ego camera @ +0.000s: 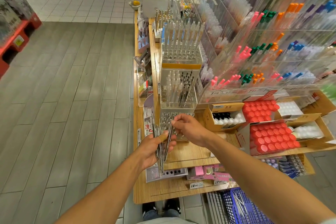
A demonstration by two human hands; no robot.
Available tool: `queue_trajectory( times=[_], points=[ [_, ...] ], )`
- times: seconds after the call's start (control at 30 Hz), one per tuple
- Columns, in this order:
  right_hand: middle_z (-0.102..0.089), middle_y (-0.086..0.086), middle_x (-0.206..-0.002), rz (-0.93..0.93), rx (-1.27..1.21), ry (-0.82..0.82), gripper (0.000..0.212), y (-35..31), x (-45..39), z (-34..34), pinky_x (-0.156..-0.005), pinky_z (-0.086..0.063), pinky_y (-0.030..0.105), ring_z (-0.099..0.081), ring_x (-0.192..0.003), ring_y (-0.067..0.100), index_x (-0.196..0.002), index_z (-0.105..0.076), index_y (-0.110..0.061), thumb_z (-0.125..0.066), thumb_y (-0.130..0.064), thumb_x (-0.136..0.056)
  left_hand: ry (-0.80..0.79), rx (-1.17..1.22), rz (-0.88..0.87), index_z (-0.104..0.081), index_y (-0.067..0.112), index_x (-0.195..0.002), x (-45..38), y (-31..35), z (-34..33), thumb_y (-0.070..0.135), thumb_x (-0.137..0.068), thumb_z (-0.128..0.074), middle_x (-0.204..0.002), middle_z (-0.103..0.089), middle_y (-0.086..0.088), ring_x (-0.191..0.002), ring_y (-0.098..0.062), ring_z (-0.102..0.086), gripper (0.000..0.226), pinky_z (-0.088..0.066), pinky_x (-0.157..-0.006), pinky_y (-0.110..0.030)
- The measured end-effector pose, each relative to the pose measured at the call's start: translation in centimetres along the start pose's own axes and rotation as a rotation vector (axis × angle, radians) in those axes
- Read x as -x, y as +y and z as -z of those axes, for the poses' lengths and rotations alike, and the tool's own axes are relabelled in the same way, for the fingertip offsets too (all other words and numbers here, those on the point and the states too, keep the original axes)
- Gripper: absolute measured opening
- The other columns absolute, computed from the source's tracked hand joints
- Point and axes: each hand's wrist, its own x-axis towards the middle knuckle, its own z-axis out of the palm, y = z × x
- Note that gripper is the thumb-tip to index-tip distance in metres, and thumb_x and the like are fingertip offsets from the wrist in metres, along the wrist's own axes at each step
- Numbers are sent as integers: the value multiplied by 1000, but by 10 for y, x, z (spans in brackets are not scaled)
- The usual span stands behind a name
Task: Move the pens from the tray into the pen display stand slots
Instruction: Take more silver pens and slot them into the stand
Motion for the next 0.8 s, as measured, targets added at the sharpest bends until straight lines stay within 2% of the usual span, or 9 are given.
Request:
queue_trajectory(
  times=[0.1, 0.2, 0.27, 0.4, 0.47, 0.53, 0.63, 0.8],
  points=[
    [-54, 3, -80, 55, -15, 27, 12, -6, 3, -1, -63, -49, 25, -55, -65, 11, -105, -47, -9, -56, -11, -97, 41, 79, -1, -66, -2, -116, -5, -2, 2, 17, -85, -66, -109, -72, -24, -81, -27, -74, 36, -62, -61, -33],
    [-55, 3, -90, 152, 88, 91, 10, -15, 9, 2, -67, -52, 23, -58, -73, 12, -108, -50, -12, -52, -10, -98, 123, 107, -4, -64, -1, -113, -10, -4, 5, 13, -96, -58, -101, -74, -20, -83, -28, -75, 23, -62, -76, -40],
    [-56, 2, -91, 251, 237, 172, 6, -21, 12, 7, -72, -54, 28, -59, -77, 13, -105, -50, -16, -51, -13, -99, 190, 127, -8, -62, 1, -114, -13, -5, 9, 11, -98, -56, -99, -75, -19, -88, -28, -74, 20, -60, -81, -42],
    [-58, 9, -86, 364, 542, 226, 7, -21, 16, 15, -69, -51, 38, -53, -73, 17, -105, -47, -17, -50, -21, -100, 270, 173, 17, -63, 4, -113, -13, -6, 16, 11, -100, -53, -89, -77, -14, -80, -25, -73, 18, -61, -64, -35],
    [-58, 10, -83, 396, 650, 230, 6, -17, 14, 18, -63, -48, 37, -51, -68, 18, -103, -46, -18, -50, -21, -100, 296, 201, 29, -62, 5, -112, -14, -7, 19, 10, -100, -51, -87, -77, -14, -84, -26, -71, 17, -59, -68, -37],
    [-53, 0, -75, 411, 749, 202, 5, -11, 10, 20, -57, -41, 30, -46, -61, 6, -100, -45, -18, -50, -20, -100, 310, 204, 38, -60, 5, -112, -15, -8, 20, 10, -102, -48, -86, -76, -14, -87, -27, -70, 16, -56, -70, -37],
    [-45, -11, -71, 425, 866, 188, 6, 2, 6, 21, -54, -34, 19, -44, -59, 2, -99, -43, -20, -49, -21, -100, 333, 180, 41, -57, 8, -111, -15, -10, 19, 10, -104, -43, -85, -77, -13, -86, -26, -71, 15, -55, -70, -37],
    [-52, -5, -81, 387, 963, 186, 6, 13, 1, 18, -62, -40, 29, -49, -70, 13, -100, -45, -19, -50, -19, -99, 328, 138, 27, -56, 9, -107, -15, -10, 16, 10, -105, -42, -86, -77, -12, -84, -25, -71, 14, -54, -71, -37]
  ],
)
